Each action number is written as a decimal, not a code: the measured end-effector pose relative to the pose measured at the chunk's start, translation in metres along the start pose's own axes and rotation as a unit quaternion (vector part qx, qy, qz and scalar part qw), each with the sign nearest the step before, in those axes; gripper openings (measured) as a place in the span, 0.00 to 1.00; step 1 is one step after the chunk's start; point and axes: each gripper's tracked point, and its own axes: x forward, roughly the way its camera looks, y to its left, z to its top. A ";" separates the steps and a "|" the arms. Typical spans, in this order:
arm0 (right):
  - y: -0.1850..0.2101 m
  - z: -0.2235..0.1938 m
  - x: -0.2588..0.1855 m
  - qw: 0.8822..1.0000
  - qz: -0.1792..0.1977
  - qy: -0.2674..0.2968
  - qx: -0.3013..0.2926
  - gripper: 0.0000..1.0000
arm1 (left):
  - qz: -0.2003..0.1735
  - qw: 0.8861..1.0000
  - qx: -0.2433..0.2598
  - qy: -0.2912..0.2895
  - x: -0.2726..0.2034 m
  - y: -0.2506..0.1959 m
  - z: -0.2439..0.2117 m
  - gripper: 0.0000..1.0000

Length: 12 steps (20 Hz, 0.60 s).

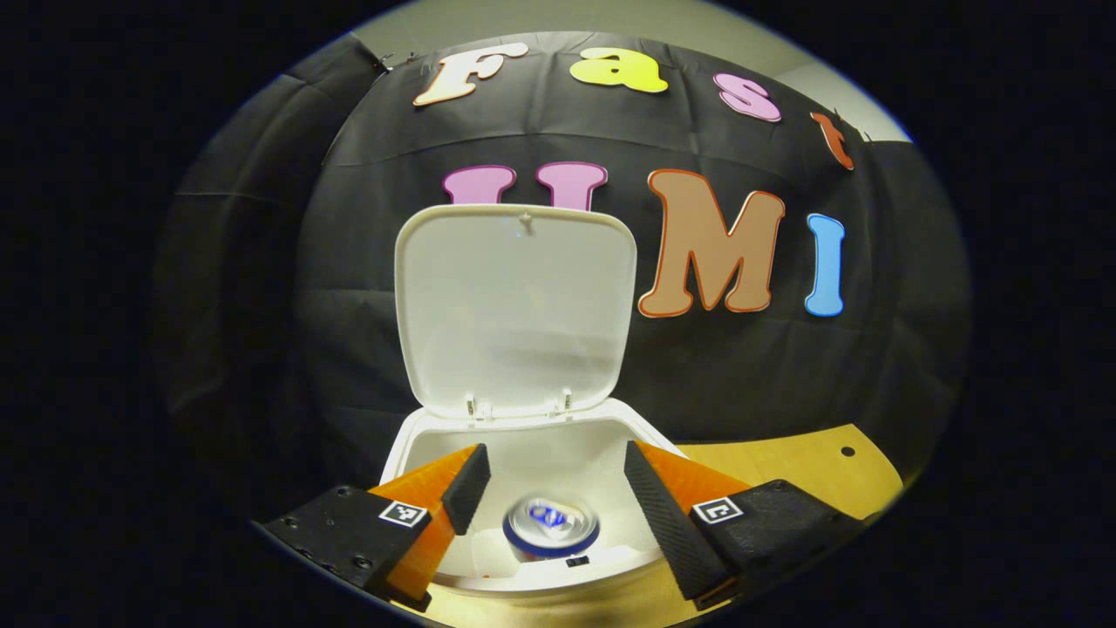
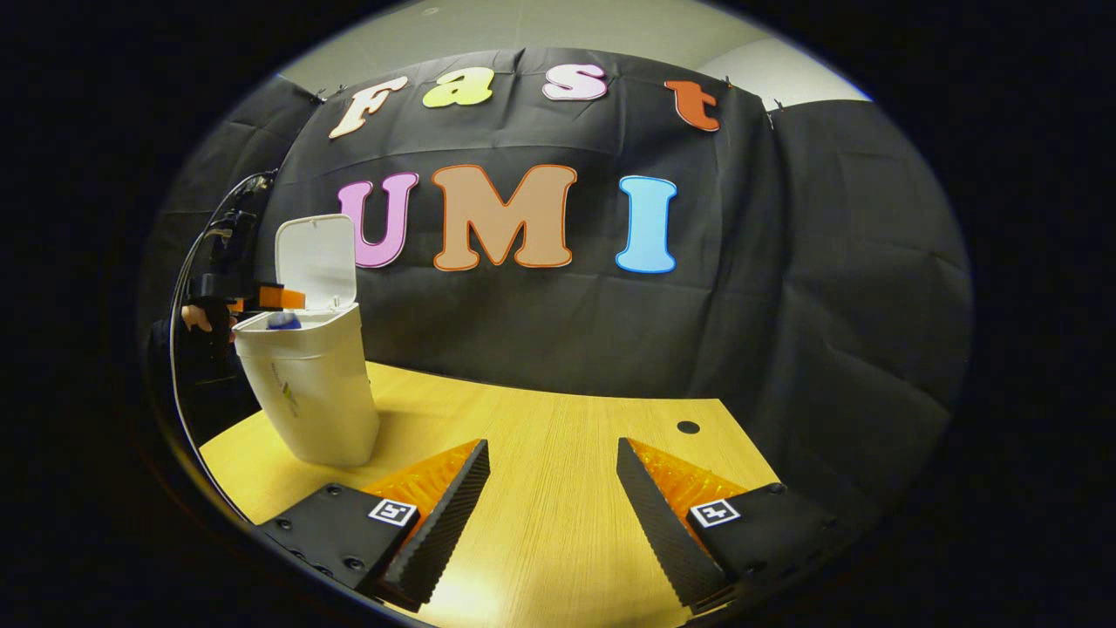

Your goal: Press the lid of the desktop garbage bin to open it, pick up the crumpled paper on the desktop and throw it into the bin, then pick up the pop can on the desktop and drop it into the bin, and finally close the garbage bin lid.

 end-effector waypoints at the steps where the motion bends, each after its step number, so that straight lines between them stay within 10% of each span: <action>1: 0.000 0.000 0.001 1.000 0.000 0.000 0.002 0.94 | 0.000 1.000 0.005 -0.008 -0.002 -0.001 0.007 0.96; 12: -0.005 -0.006 0.003 1.000 0.005 -0.001 0.014 0.98 | 0.001 0.995 -0.012 -0.104 -0.007 0.003 0.147 0.93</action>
